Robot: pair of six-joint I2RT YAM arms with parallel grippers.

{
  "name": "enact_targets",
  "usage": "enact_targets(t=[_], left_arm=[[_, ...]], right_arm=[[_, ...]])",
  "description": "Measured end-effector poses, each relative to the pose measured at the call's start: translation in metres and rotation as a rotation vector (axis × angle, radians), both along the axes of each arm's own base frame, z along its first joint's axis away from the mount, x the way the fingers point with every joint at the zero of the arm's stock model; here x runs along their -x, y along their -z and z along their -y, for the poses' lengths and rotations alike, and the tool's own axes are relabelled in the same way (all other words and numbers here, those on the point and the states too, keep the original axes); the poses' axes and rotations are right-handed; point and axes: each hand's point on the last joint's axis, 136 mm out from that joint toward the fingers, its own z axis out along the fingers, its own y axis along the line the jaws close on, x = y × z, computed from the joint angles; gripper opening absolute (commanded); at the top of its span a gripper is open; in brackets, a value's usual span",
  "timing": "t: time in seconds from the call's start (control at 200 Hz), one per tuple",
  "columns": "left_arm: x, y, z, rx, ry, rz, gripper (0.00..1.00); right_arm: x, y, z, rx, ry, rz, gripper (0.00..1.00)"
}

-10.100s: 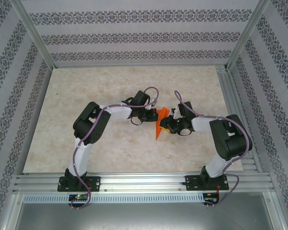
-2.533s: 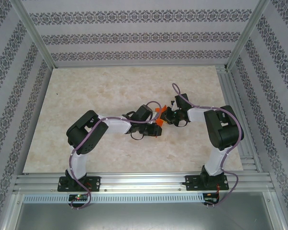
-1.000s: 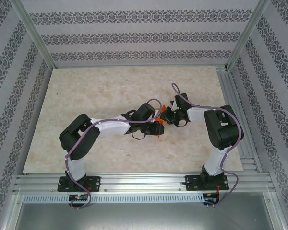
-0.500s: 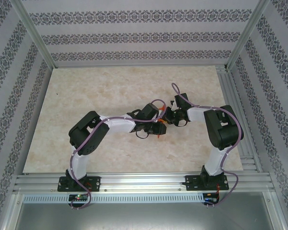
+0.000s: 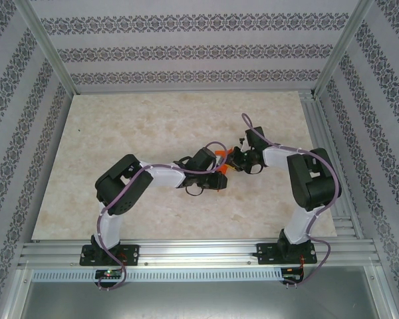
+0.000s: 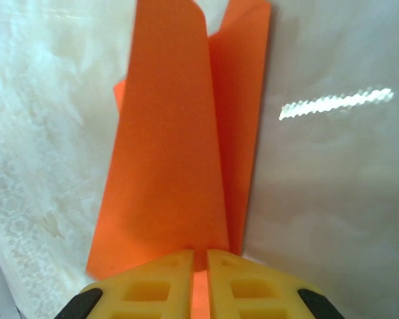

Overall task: Fold a paper plane with a square sheet of paper (fold left side to right side)
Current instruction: Fold the wing for the fifth time at the center of the table.

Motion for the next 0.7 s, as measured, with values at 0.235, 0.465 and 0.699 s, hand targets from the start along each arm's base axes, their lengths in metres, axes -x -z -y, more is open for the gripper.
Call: enact_targets(t=[0.235, 0.465, 0.699], left_arm=[[-0.001, -0.001, -0.001, 0.020, -0.007, 0.008, 0.23], [-0.001, -0.001, -0.001, 0.020, -0.007, 0.008, 0.23], [-0.001, 0.000, -0.001, 0.019, -0.007, 0.008, 0.22]], right_arm=[[0.005, -0.020, 0.000, -0.020, 0.001, 0.059, 0.12], [0.018, -0.006, -0.017, -0.035, -0.021, 0.019, 0.12], [0.018, 0.006, -0.020, -0.025, -0.025, -0.002, 0.12]])
